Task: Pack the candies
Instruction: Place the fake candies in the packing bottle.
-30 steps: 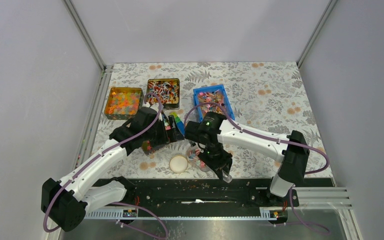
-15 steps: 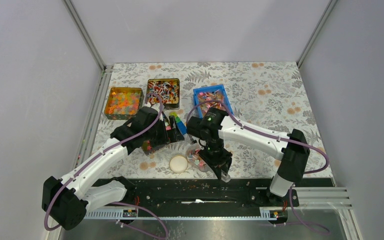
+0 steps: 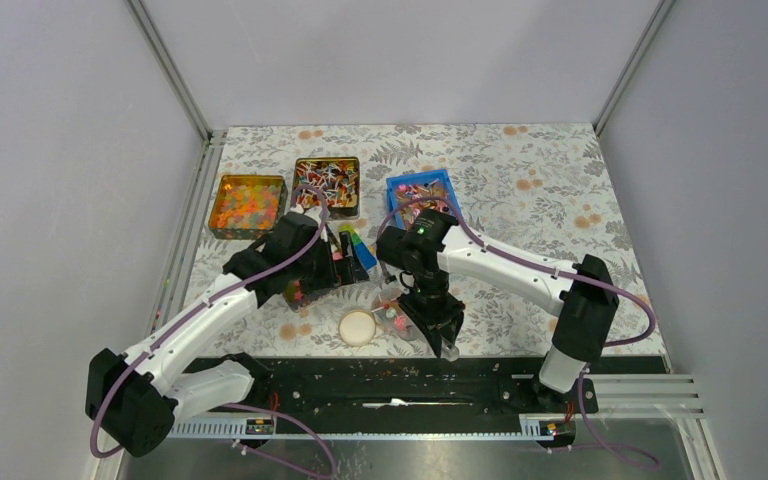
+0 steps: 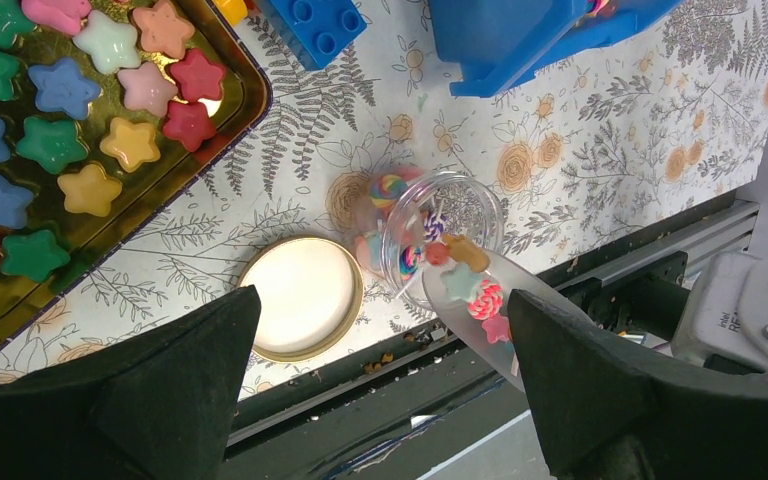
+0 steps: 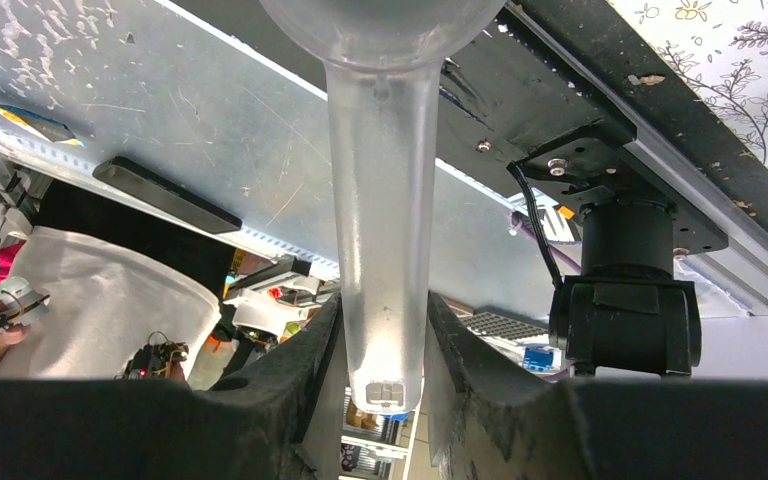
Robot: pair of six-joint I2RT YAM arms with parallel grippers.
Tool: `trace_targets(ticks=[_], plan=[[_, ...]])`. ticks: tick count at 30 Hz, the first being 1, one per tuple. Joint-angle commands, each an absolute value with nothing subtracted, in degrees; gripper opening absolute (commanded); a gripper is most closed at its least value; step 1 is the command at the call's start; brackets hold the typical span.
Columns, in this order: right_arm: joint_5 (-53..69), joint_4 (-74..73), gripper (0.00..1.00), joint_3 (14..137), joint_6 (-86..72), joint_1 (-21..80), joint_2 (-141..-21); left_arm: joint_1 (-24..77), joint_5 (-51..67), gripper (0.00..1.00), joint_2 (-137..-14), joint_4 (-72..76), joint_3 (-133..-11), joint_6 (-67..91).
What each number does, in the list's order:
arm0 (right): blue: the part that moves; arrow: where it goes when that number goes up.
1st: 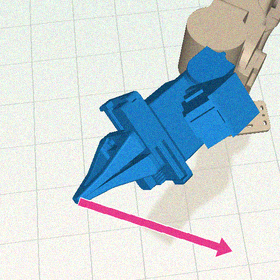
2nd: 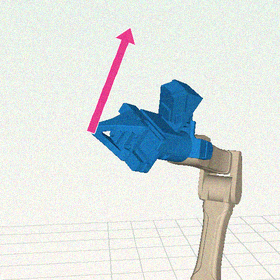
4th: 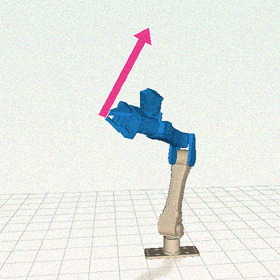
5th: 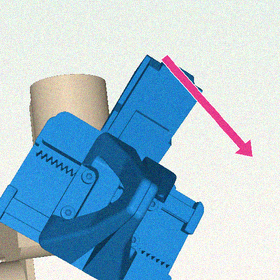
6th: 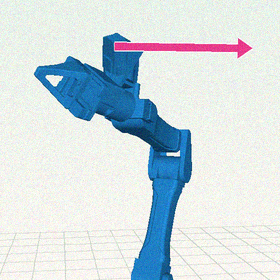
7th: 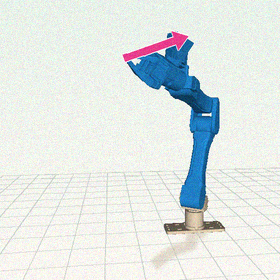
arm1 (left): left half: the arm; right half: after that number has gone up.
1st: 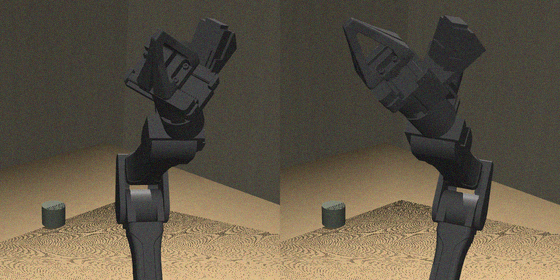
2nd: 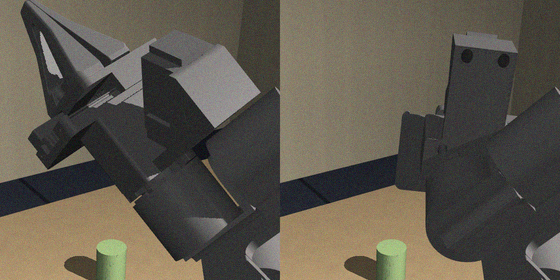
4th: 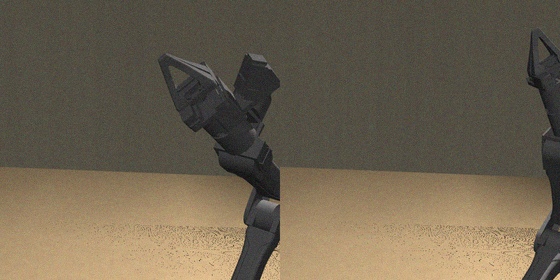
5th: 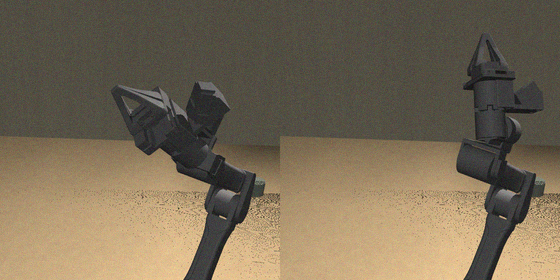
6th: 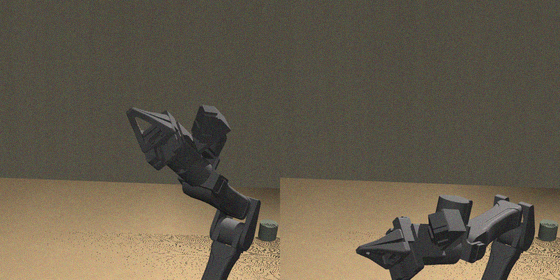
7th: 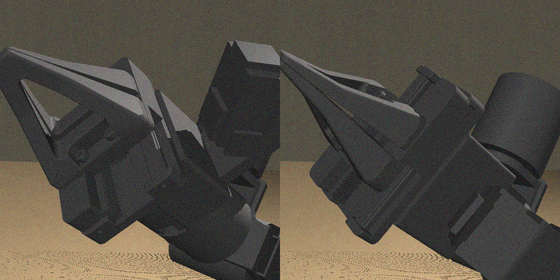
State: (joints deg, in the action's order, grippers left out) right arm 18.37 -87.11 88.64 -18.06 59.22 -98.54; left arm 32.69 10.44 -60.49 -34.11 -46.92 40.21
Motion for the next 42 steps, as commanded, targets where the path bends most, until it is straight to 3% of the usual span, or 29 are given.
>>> trace_targets(ticks=[1,42], plan=[[21.19,-97.16,0.0,89.65,-17.11,58.79,-98.79,32.91,10.41,0.99,-60.65,-32.85,-49.92,38.95],[38.56,-90.44,0.0,81.39,-16.76,51.35,-95.97,32.91,10.14,0.99,-62.18,-33.04,-51.58,37.45]])
